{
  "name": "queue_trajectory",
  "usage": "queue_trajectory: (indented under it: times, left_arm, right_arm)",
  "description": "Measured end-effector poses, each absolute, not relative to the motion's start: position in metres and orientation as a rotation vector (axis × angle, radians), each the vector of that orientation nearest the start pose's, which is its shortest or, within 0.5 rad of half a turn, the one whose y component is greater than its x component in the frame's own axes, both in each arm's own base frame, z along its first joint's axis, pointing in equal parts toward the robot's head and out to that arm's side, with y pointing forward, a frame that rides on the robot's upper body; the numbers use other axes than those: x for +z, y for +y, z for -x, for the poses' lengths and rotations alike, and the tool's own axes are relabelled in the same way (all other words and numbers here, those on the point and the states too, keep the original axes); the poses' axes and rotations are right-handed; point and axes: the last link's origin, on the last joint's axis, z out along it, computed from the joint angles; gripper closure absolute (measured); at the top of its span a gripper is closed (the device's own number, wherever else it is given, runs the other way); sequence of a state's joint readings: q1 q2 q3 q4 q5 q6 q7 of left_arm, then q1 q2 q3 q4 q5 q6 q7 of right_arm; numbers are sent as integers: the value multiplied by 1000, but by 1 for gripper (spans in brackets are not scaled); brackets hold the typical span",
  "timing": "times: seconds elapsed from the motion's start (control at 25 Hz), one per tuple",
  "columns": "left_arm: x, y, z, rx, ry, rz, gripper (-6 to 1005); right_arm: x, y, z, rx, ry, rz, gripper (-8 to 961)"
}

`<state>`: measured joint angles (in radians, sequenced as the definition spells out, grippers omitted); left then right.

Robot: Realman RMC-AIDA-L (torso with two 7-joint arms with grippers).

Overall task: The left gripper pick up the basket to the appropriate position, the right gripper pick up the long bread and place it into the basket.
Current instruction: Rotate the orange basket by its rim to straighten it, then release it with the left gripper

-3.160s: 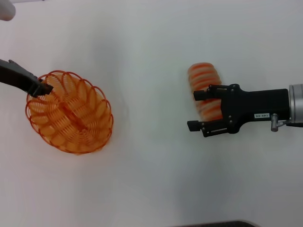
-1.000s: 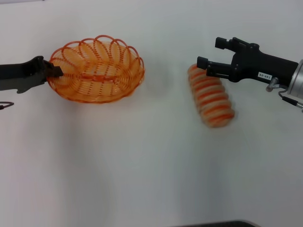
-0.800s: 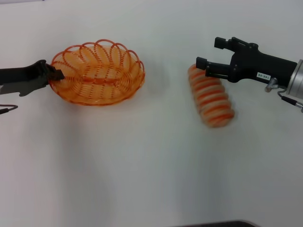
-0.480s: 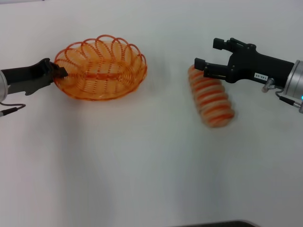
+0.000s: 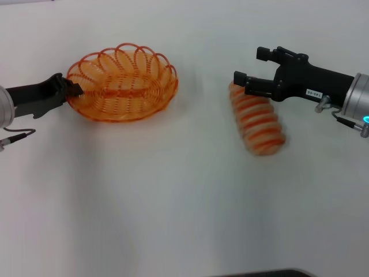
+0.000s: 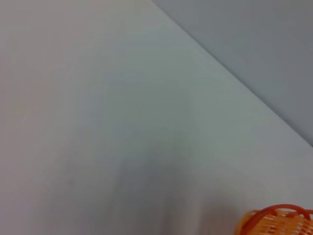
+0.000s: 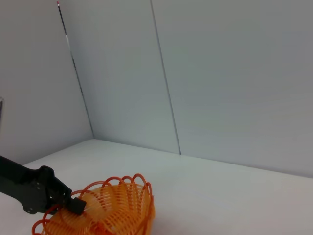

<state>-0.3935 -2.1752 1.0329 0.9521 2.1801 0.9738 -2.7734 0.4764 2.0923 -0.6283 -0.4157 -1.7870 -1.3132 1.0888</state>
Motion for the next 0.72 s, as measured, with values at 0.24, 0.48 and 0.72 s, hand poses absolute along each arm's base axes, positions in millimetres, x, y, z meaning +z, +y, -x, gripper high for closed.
queue_trajectory:
  times: [0.24, 0.48, 0.72]
  left_arm:
    - [-21, 357, 292, 716, 2630, -2399, 909]
    - [-23, 356, 289, 688, 2596, -2433, 862]
    - [-26, 355, 285, 659, 2557, -2470, 806]
  right_arm:
    - [-25, 327, -301, 750, 680, 2394, 36]
    - [-25, 327, -301, 749, 681, 2395, 37]
    - [-26, 327, -302, 745, 682, 2394, 38]
